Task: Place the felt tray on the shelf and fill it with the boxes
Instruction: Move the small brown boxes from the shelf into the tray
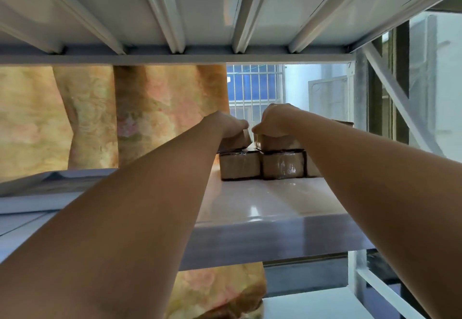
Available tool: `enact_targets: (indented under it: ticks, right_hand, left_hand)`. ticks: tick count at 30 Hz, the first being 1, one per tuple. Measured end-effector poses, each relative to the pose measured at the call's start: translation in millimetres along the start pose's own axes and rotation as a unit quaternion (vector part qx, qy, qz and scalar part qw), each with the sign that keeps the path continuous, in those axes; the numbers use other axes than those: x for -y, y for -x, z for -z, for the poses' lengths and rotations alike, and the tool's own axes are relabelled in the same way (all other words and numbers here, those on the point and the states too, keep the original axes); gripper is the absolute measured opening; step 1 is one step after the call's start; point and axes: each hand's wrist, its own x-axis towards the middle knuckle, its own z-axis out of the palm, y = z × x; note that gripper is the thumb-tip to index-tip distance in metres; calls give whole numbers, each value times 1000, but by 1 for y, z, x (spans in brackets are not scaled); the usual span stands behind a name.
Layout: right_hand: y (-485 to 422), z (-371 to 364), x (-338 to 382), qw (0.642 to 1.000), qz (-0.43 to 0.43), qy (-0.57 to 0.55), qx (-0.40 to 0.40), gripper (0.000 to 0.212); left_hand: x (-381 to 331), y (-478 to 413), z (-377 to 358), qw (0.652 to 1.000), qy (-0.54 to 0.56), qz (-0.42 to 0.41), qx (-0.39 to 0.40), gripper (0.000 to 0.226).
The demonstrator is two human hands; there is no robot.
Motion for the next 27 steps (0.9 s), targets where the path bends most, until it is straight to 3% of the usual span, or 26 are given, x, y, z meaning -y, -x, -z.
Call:
enact_targets:
  ticks: [4,7,11,16,20,27]
  right_hand:
    - [0,0,3,999,-23,-10,24,59]
    - [1,-4,3,998,-60,-16,28,68]
    - [3,-10,1,996,-79,-33,-36,59]
    - [15,-3,13,983,-88,-87,-139,39]
    - [27,7,50,973,-76,-102,-194,38]
    - [48,20,157,962,-40,-185,-198,52]
  left_hand:
    - [-1,2,-6,998,-57,-1,-26,57]
    - [1,2,-9,998,-36,13,-53,64]
    - [8,2,-5,993,61,39,-92,77]
    - [31,7,27,984,54,17,-170,72]
    - [62,11,62,985,20,37,-168,68]
    - [145,25,124,988,-59,47,-134,80]
